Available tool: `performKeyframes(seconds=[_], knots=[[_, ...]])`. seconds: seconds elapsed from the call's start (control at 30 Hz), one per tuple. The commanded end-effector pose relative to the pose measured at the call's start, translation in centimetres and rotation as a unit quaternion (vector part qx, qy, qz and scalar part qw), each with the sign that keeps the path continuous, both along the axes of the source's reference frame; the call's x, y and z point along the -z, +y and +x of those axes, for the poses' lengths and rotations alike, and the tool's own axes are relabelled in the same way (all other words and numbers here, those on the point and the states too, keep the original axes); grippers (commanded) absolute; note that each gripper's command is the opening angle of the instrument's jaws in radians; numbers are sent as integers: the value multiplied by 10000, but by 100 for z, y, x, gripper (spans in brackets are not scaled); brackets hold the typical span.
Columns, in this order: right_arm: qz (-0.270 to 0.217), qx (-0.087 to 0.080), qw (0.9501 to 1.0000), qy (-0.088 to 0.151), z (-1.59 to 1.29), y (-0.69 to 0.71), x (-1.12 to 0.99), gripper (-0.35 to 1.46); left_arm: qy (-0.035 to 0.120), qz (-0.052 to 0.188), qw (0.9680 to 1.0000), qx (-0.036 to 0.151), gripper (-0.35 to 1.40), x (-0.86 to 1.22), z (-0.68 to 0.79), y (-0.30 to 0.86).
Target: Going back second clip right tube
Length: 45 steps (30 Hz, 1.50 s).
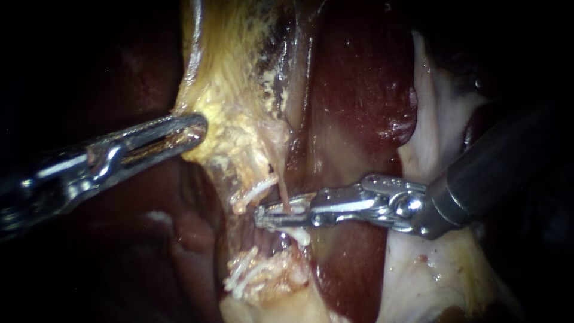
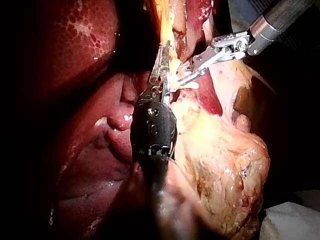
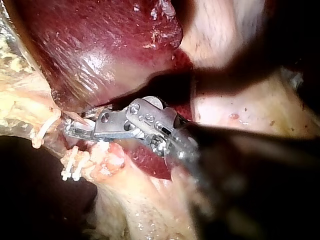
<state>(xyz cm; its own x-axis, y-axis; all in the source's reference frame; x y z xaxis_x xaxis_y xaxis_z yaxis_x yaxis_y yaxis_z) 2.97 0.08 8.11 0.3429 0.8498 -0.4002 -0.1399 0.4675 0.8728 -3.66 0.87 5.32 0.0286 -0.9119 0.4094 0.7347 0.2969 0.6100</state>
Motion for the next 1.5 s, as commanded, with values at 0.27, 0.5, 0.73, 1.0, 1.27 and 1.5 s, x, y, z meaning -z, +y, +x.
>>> performKeyframes(seconds=[0.27, 0.5, 0.73, 1.0, 1.27, 1.5], knots=[[-415, -70, 9991, -24, 4, 6, 2, 59, -2, -1, 10000, -4, -35, 0, 0, 0], [-1004, 42, 9949, 111, -14, 15, 12, 60, -5, -1, 10000, -8, -35, -1, 2, 0], [-1278, 159, 9915, 196, -41, 25, 25, 60, -6, -1, 10000, -9, -35, -1, 3, 0], [-1287, 220, 9911, 247, -66, 31, 40, 60, -6, -1, 10000, -11, -35, -2, 3, 1], [-1254, 284, 9912, 301, -66, 31, 40, 60, -7, -1, 10000, -11, -35, -2, 3, 1], [-1237, 360, 9910, 360, -36, 15, 28, 60, -6, -1, 10000, -11, -35, -2, 3, 1]])
